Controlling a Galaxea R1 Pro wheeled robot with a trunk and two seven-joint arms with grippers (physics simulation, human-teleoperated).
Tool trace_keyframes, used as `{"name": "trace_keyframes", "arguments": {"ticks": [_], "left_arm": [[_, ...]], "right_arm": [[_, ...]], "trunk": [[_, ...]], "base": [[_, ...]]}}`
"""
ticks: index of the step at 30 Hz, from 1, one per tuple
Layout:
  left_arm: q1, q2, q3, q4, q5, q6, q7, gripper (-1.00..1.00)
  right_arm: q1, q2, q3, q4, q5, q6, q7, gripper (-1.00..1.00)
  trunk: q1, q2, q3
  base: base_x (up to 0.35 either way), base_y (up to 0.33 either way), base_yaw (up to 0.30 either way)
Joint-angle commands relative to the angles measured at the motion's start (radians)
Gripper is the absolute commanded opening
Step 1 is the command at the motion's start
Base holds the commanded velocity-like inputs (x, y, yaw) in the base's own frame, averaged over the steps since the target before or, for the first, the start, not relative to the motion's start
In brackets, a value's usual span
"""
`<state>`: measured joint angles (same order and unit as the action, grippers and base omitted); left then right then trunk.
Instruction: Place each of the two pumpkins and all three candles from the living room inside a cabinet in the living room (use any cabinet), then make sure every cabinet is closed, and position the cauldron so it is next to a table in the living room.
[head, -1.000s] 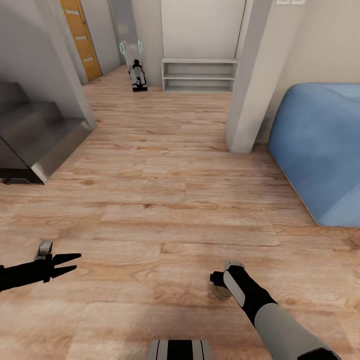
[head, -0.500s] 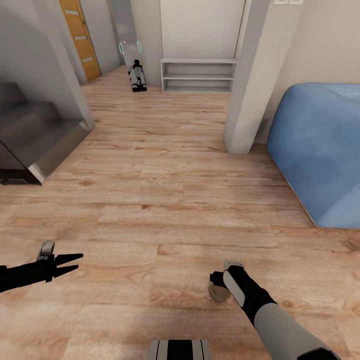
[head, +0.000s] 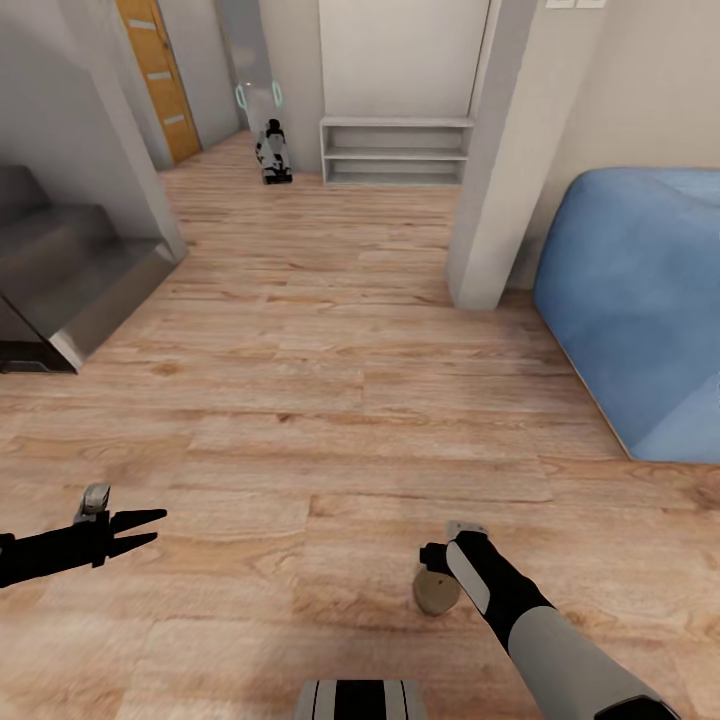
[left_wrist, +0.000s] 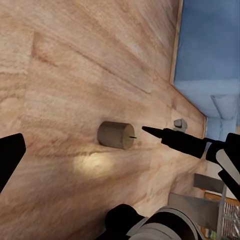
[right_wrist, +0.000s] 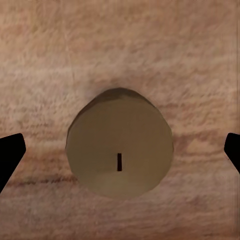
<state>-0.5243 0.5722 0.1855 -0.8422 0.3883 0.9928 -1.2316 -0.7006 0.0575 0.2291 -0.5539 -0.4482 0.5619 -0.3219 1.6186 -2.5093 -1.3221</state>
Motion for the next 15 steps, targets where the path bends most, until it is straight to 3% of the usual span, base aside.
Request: {"name": "trace_keyframes", "arguments": {"ticks": [1, 13, 15], "left_arm": [[0.0, 0.0, 0.0, 0.0, 0.002, 0.006, -0.002, 1.0], [0.001, 0.01, 0.005, 0.0, 0.007, 0.012, -0.021, 1.0], [0.003, 0.017, 0.006, 0.0, 0.007, 0.014, -0.057, 1.0]], "right_arm": [[0.0, -0.001, 0.006, -0.001, -0.01, 0.003, -0.009, 1.0], [0.0, -0.001, 0.006, -0.002, -0.01, 0.001, -0.008, 1.0], [0.0, -0.001, 0.006, -0.002, -0.01, 0.001, -0.008, 1.0]], "trunk": [[0.0, 0.0, -0.001], [0.005, -0.003, -0.043], [0.006, -0.003, -0.051]], "base": [[0.006, -0.012, 0.0], [0.001, -0.001, 0.0], [0.0, 0.0, 0.0]]}}
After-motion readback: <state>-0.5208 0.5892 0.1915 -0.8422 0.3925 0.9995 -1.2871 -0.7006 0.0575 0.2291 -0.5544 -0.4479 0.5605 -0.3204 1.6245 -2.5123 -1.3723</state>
